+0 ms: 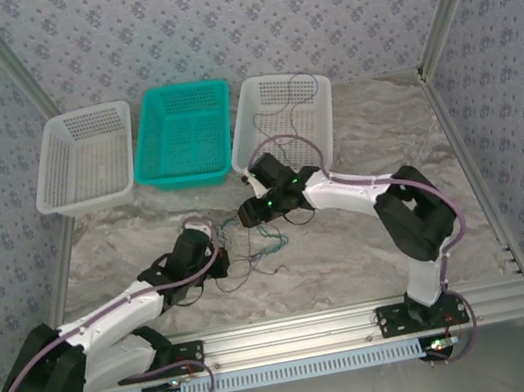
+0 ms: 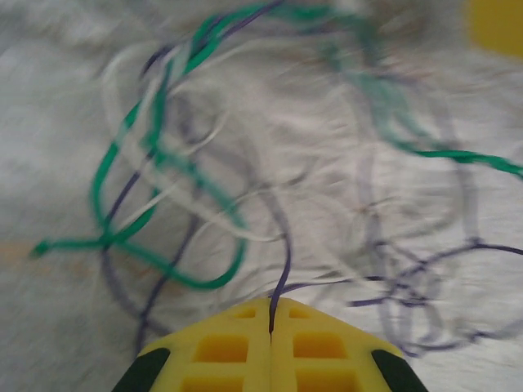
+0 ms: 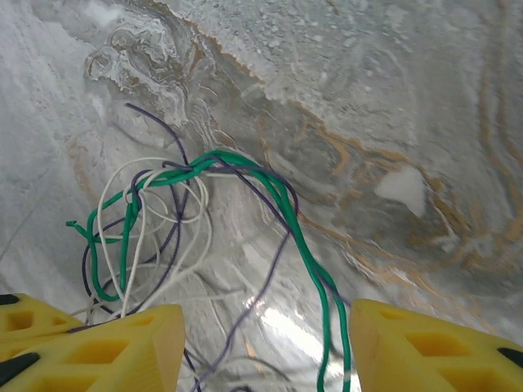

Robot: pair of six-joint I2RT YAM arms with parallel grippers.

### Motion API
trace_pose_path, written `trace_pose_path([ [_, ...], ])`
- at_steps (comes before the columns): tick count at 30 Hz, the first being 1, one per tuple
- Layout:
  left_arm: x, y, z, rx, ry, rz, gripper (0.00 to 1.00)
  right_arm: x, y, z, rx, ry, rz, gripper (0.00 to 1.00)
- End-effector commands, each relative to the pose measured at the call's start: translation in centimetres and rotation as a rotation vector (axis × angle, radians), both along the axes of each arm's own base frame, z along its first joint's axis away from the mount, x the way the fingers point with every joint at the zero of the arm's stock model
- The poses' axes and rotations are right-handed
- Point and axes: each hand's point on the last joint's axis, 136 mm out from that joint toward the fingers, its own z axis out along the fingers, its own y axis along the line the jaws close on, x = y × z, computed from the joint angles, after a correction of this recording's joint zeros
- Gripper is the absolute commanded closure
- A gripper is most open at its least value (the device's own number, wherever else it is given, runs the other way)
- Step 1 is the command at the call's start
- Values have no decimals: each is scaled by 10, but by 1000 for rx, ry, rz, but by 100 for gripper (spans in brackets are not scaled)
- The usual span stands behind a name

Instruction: Untangle the cables

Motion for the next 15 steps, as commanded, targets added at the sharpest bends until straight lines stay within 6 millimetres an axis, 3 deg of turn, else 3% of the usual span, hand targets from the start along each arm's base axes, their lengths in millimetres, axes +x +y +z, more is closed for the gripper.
trace_pose_path([
  [1,-3,20,-18,50,57,152,100,12,12,11,-55,-61,14,43],
  [7,3,18,-12,70,22,150,100,40,4,-23,-231,-129,-27,45],
  [15,7,19,-10,87,6,149,100,16,12,-45,-178,-10,17,67],
])
